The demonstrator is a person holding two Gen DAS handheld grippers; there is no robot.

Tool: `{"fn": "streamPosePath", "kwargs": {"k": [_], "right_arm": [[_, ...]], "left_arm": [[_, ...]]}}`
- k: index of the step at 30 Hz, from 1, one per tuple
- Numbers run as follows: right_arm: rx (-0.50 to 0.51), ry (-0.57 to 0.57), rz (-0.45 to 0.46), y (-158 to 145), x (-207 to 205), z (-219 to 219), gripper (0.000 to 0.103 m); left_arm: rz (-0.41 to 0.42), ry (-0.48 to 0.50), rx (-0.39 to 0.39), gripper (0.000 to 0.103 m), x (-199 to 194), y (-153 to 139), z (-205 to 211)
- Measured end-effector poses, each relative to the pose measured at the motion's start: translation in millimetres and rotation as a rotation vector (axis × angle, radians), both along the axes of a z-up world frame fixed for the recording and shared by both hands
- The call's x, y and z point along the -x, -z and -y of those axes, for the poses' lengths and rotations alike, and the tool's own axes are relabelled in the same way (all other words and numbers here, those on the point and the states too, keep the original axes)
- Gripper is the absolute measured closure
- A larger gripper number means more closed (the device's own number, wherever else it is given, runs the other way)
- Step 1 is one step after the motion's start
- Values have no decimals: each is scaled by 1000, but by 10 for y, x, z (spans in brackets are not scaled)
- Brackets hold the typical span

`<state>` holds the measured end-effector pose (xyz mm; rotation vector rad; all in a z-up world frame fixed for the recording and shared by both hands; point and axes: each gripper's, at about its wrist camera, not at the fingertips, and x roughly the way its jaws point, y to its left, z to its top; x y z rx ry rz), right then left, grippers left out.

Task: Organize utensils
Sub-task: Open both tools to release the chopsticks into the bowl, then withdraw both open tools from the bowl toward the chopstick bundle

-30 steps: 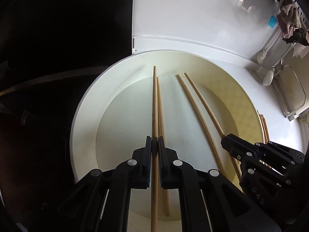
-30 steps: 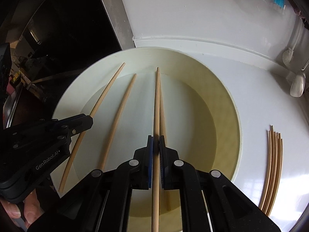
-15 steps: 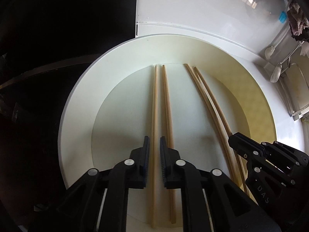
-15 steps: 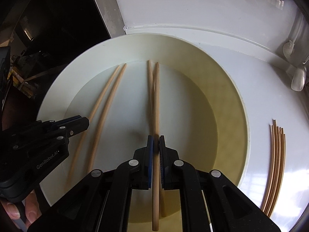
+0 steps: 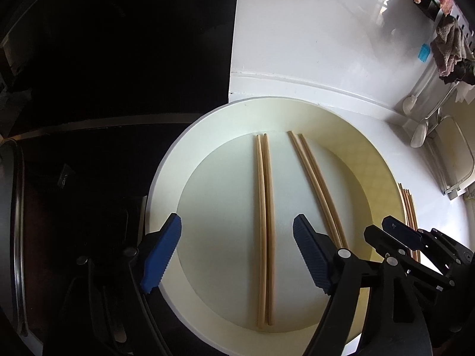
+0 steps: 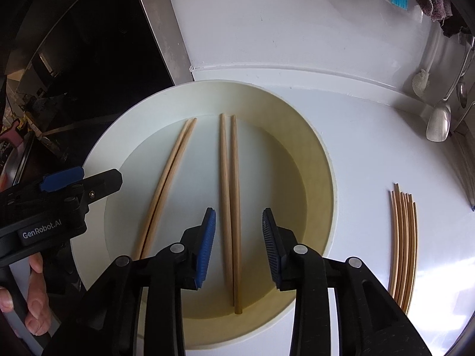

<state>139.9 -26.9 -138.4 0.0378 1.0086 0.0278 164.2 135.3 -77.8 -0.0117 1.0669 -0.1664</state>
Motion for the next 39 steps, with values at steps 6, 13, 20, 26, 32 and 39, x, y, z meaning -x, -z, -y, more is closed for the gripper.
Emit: {"fn": "streamPosePath", "kwargs": {"k": [6, 13, 20, 26, 32, 39], "right_arm": [[-14, -1, 26, -113, 224, 63, 67], [-25, 12, 53, -245, 512, 262, 61], [-12, 52, 75, -399, 847, 661, 55], [-5, 97, 76, -456, 1127, 1077, 53], [21, 151, 87, -500, 1407, 1523, 50], [61, 202, 83, -399, 1666, 1996, 48]], "left_arm": [[40, -8, 0, 21, 236, -178, 24], [58, 7, -7, 21, 537, -327, 174], [79, 14, 2, 18, 781, -473, 455], [82, 42, 12, 18, 978, -524, 847], [74, 81, 21, 18, 1152, -505, 1293], [69, 111, 25, 15, 1375, -376, 1691]]}}
